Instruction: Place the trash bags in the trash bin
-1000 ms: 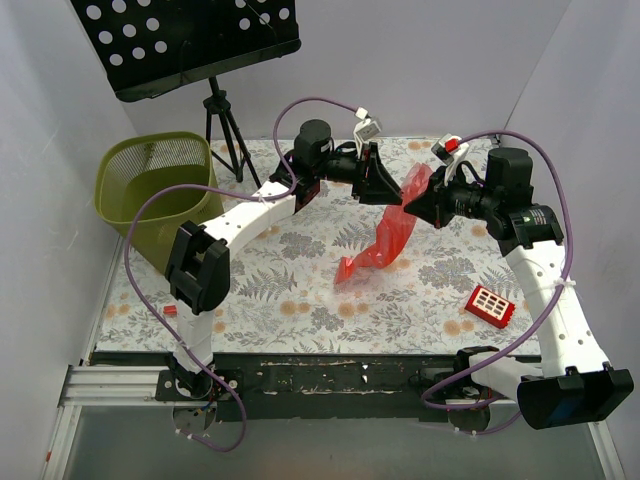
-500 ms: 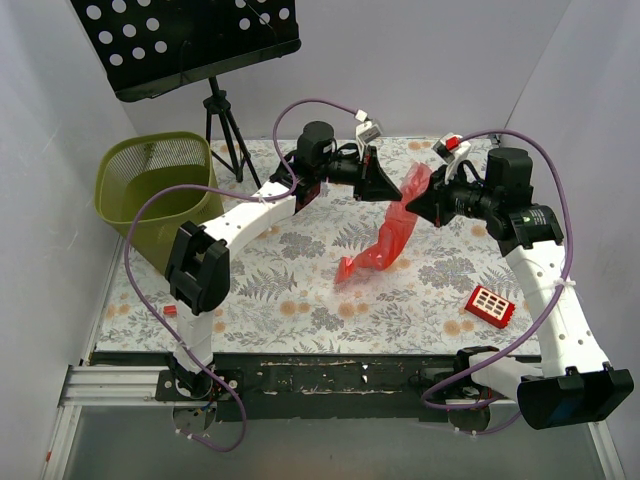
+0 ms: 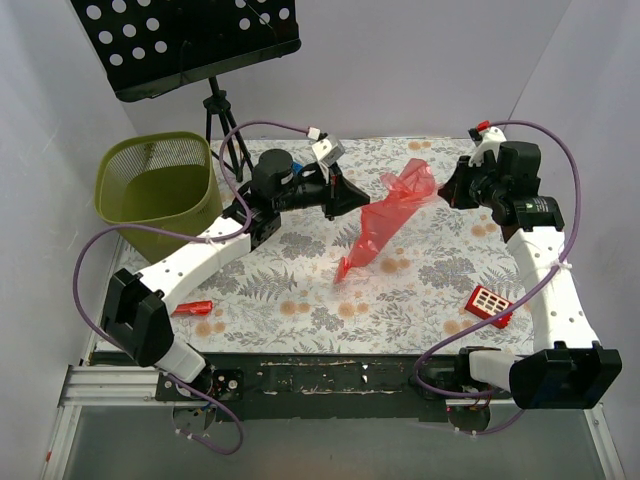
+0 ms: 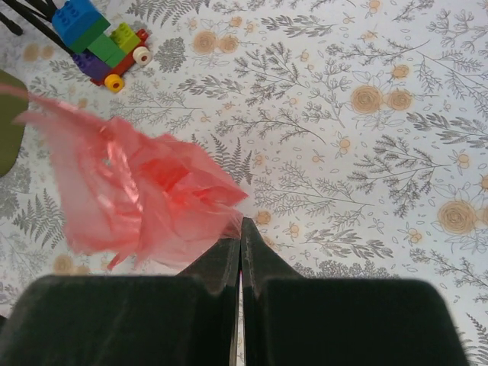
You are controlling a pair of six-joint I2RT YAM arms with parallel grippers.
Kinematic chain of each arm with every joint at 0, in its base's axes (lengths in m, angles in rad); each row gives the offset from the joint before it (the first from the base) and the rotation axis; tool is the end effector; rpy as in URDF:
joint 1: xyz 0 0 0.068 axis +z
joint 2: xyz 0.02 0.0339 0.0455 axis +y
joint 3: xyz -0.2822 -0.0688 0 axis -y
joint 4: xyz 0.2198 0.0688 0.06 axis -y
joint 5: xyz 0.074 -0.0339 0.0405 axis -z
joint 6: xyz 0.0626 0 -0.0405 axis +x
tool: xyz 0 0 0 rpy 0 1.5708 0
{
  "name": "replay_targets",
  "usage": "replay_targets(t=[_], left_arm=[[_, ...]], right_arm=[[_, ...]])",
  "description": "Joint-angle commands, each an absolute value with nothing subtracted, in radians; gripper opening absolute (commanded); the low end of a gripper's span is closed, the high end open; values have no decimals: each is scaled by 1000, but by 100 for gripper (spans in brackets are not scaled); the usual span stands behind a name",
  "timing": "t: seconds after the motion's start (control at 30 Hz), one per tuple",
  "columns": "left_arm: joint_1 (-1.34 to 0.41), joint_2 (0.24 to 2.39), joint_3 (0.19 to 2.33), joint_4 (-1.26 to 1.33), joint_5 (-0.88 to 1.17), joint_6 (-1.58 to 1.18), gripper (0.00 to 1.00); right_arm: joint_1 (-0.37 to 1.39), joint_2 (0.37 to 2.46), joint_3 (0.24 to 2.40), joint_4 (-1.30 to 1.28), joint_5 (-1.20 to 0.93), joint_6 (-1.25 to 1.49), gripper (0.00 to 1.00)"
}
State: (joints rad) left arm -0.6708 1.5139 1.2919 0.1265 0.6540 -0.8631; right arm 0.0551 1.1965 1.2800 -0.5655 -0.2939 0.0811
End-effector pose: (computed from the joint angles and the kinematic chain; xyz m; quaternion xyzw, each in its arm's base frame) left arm 0.2542 -0.2503 0.3936 0.1477 0.7183 -0.6131 0.2936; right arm 0.2481 0.0318 0.3922 -0.0648 0.8471 0.1598 0.5026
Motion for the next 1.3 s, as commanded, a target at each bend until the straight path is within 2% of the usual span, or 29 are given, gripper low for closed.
replay_targets(t=[0.0,0.1,0.13,0.17,0.2,0.33,0.53,0.73,1.27], left_arm=[[-669,1509,1247,156,615,-830,0],[-673,1517,1268,155,626,-804,0],[-684,1529,1307,149,664,-772,7],[-693,1535,1330,146,654,-758,23],[-710,1545,1351,147,632,-753,33],[-756,1623,1449,156,557,-732,47],[-755,1776,1624,106,644,-577,50],[-753,1842,1704,75,681,-434,52],[-752,1806,1655,57,722,-140,54]], right_arm=[[52,1193,1299,-492,-414,100,1],[54,1183,1281,-486,-486,92,1],[55,1172,1270,-480,-491,92,1],[55,1167,1264,-479,-492,95,1],[55,1163,1259,-476,-495,95,1],[57,1149,1235,-457,-531,91,1],[63,1129,1229,-462,-595,54,1],[84,1109,1215,-486,-684,-26,1],[124,1117,1246,-587,-716,-175,1]])
